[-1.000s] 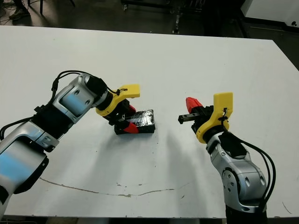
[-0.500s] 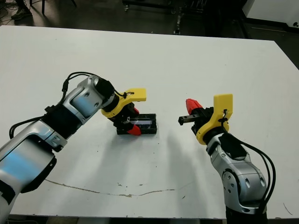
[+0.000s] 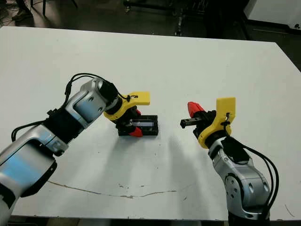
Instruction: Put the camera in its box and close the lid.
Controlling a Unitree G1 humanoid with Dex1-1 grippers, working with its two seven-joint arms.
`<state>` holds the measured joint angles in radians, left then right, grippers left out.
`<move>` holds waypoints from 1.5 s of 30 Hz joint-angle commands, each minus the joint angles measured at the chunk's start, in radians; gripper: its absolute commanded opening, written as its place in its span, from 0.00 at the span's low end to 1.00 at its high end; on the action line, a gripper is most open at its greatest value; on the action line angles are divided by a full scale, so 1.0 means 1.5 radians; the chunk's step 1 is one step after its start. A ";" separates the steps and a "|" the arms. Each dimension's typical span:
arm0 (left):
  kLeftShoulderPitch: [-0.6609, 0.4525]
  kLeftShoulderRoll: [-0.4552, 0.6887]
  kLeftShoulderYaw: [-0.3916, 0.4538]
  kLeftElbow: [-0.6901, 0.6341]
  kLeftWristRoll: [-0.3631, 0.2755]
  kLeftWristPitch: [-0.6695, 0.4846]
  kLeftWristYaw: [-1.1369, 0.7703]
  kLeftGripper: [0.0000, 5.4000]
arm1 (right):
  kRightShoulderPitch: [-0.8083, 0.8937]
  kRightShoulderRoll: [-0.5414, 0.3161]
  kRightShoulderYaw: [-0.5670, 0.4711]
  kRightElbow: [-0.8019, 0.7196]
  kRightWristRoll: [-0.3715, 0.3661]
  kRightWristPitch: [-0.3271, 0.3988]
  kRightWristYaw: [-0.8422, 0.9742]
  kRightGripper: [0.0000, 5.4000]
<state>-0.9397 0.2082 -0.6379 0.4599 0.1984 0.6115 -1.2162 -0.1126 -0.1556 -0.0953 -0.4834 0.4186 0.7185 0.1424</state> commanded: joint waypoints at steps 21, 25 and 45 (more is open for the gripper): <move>0.147 0.145 0.084 -0.039 -0.095 -0.111 -0.034 1.00 | 0.011 -0.001 -0.002 -0.011 0.010 0.010 -0.005 0.00; 0.168 0.183 0.135 -0.086 -0.130 -0.056 -0.024 1.00 | 0.010 -0.003 0.002 -0.009 0.005 0.008 -0.005 0.00; 0.246 0.266 0.408 -0.356 -0.219 0.148 0.198 1.00 | 0.005 -0.001 0.005 0.001 0.006 0.006 -0.004 0.00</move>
<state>-0.6189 0.6538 -0.0866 -0.0330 -0.1125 0.7997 -0.9982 -0.1093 -0.1534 -0.0809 -0.4929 0.4259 0.7224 0.1358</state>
